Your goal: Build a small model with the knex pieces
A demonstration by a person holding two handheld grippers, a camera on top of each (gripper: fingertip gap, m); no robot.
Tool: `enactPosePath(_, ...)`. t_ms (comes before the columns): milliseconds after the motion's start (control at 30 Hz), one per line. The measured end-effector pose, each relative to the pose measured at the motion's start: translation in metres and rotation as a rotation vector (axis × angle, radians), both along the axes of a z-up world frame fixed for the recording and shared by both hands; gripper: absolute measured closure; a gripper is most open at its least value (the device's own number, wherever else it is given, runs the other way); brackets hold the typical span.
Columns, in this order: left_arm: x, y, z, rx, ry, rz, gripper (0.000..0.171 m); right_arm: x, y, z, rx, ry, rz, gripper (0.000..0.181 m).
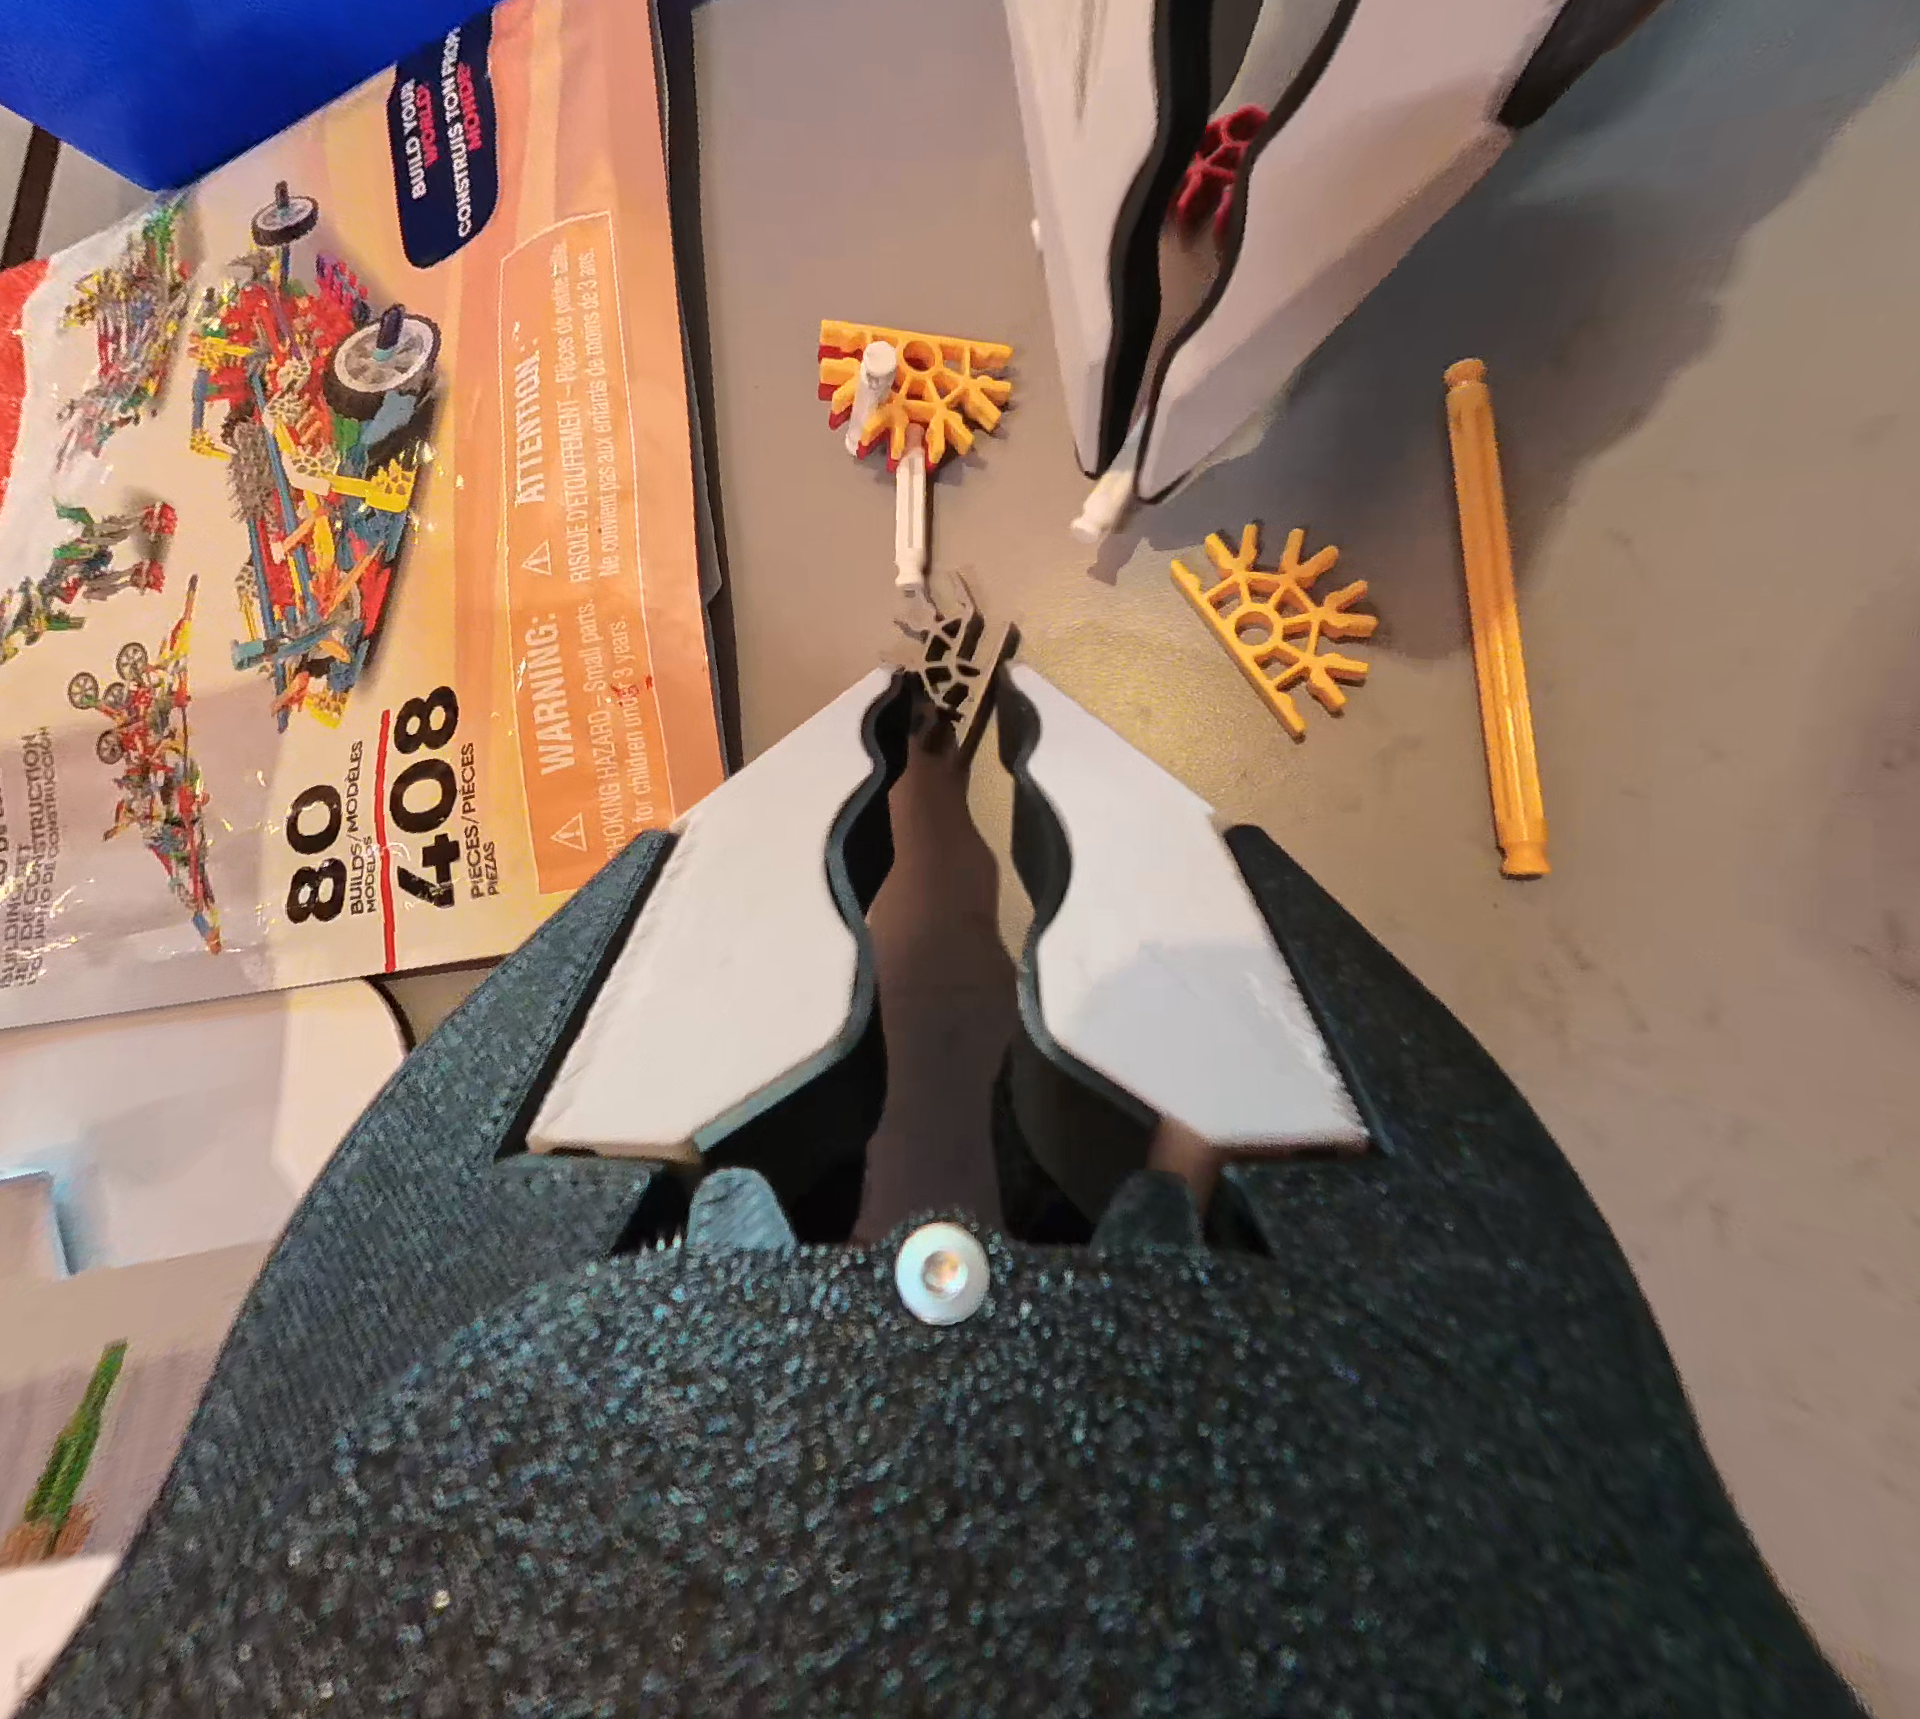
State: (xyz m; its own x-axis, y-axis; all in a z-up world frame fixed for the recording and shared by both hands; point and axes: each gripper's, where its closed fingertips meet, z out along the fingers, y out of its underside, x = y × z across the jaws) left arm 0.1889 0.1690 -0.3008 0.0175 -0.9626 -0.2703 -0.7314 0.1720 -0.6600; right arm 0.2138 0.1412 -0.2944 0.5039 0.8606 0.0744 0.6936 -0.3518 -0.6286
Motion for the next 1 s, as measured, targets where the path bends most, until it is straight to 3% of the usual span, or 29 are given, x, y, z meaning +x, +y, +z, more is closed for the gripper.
enactPosePath(167,-0.001,-0.008,0.000,0.043,-0.002,-0.024,0.160,-0.004,-0.011,-0.008,-0.054,-0.008,0.026,0.176)
enactPosePath(300,-0.003,-0.010,0.007,0.212,-0.017,-0.055,0.161,-0.004,-0.006,0.004,-0.058,0.078,-0.020,0.170)
enactPosePath(433,0.007,-0.019,0.027,0.376,-0.075,-0.109,0.161,-0.004,0.000,0.017,-0.096,0.212,-0.095,0.155)
enactPosePath(567,0.019,-0.032,0.050,0.465,-0.184,-0.136,0.171,-0.007,-0.001,0.035,-0.165,0.432,-0.141,0.160)
enactPosePath(667,0.023,-0.035,0.052,0.462,-0.208,-0.137,0.171,-0.005,-0.005,0.039,-0.194,0.500,-0.153,0.168)
enactPosePath(800,0.018,-0.033,0.041,0.406,-0.154,-0.143,0.170,0.012,-0.004,0.032,-0.151,0.409,-0.190,0.172)
enactPosePath(867,0.015,-0.028,0.036,0.342,-0.130,-0.119,0.161,0.027,-0.003,0.036,-0.119,0.385,-0.225,0.171)
enactPosePath(1000,0.018,-0.033,0.025,0.200,-0.090,-0.125,0.153,0.066,-0.004,0.037,-0.047,0.245,-0.312,0.160)
